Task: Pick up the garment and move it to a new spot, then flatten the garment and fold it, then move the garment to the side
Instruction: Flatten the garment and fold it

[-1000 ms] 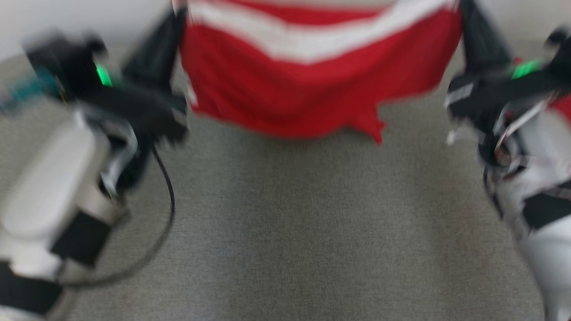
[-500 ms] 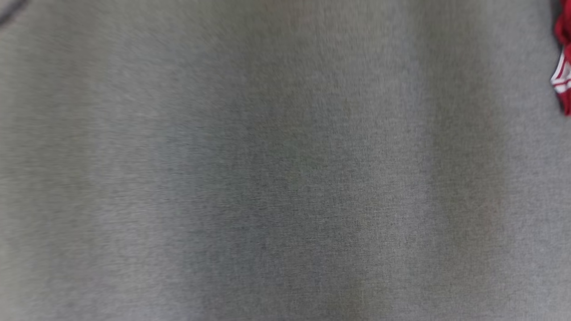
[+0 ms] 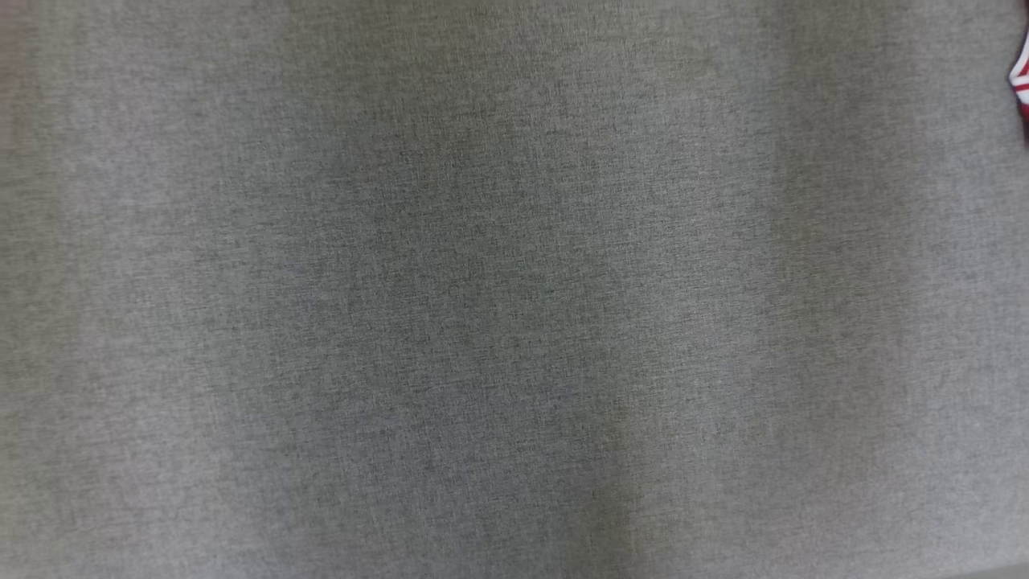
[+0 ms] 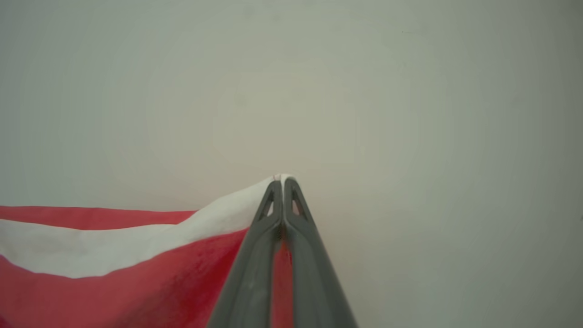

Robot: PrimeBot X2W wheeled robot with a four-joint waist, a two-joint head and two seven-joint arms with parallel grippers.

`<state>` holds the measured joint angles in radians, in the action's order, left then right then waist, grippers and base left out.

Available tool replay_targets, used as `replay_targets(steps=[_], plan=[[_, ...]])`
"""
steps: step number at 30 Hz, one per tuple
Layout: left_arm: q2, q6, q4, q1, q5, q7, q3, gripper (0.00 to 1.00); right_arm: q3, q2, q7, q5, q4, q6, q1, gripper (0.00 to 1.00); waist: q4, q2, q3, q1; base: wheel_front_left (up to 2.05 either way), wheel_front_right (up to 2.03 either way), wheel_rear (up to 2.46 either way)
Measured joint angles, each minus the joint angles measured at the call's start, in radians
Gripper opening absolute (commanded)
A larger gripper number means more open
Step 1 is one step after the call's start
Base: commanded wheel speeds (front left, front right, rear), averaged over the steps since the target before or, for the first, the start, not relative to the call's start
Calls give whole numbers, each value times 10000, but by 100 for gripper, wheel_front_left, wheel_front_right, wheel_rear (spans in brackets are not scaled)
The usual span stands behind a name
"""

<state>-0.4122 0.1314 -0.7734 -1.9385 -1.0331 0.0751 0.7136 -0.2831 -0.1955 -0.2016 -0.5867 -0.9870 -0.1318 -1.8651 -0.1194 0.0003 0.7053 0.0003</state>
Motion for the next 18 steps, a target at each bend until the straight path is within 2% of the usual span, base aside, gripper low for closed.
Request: replay_targets(steps=[2, 5, 9, 12, 15, 18], plan=[[-17, 0, 198, 298, -460, 382, -31, 0, -219, -65, -123, -125, 90, 0, 121, 0, -16, -1, 111, -2, 0, 0, 0], [-159, 0, 740, 1206, -667, 913, 497, 0, -725, -245, -336, -253, 502, 0, 863, 0, 60, -1, 145, -1, 0, 0, 0], [-802, 0, 1774, 2982, -788, 1628, 1053, 0, -1317, -639, -489, -679, 1402, 0, 2582, 0, 141, -1, -99, -1, 0, 0, 0], [-1346, 0, 2585, 4515, -732, 1812, 1101, 0, -1785, -1062, -550, -932, 2337, 0, 4056, 0, 192, -3, -440, -4, 0, 0, 0], [-1607, -2, 3469, 6277, -637, 1864, 224, 0, -1939, -1559, -583, -1166, 3352, 0, 5688, 0, 226, -3, -813, -4, 0, 0, 0], [-1584, -119, 4462, 8138, -82, 1875, -769, 0, -1925, -1910, -589, -1275, 4330, 0, 7389, 0, 252, -4, -1205, -5, 0, 0, 0]])
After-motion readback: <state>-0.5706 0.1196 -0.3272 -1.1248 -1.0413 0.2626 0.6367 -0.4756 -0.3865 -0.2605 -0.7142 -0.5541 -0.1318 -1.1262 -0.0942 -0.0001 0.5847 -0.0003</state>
